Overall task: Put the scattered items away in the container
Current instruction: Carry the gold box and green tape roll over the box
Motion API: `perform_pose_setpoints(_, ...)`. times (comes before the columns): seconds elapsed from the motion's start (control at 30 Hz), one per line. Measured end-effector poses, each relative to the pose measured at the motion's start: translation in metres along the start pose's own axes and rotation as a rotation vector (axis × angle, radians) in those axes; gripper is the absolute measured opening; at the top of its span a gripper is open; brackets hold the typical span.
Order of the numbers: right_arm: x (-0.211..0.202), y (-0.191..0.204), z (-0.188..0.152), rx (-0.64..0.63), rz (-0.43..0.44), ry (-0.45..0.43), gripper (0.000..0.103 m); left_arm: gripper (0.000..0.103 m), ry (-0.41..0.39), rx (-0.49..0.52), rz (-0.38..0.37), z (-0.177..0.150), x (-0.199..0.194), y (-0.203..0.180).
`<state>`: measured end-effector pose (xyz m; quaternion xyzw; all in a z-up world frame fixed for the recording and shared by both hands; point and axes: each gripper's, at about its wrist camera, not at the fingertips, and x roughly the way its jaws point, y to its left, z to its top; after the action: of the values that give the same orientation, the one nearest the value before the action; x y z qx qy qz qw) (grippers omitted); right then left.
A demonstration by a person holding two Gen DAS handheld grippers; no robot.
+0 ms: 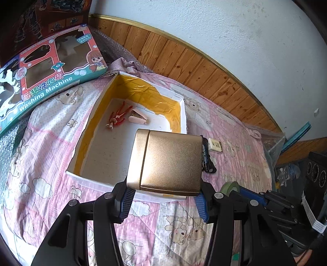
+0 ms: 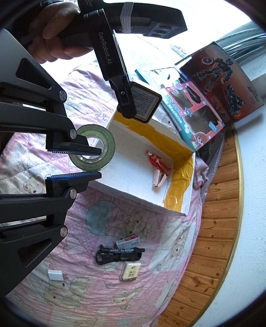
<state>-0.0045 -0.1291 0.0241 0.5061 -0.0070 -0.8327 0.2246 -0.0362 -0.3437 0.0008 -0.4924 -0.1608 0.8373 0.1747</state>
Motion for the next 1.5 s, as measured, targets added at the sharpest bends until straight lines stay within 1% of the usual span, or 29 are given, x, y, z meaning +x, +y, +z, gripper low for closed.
perform_pose_setpoints(0.23, 0.01, -0.004, 0.025, -0.014, 0.003, 0.0, 0.016, 0.053, 0.017, -0.031, 0.008, 0.013, 0.012, 0.013)
perform_pose_setpoints(0.63, 0.032, -0.008, 0.077, -0.064, -0.006, -0.013, 0.016, 0.053, 0.063, -0.039, 0.013, 0.038, 0.044, 0.016)
perform_pose_setpoints(1.23, 0.078, -0.048, 0.137, -0.095, -0.052, 0.015, 0.016, 0.053, 0.148, -0.021, 0.034, 0.069, 0.105, 0.009)
perform_pose_setpoints(1.5, 0.106, -0.059, 0.155, -0.117, -0.058, 0.038, 0.016, 0.053, 0.189, -0.02, 0.043, 0.078, 0.134, 0.007)
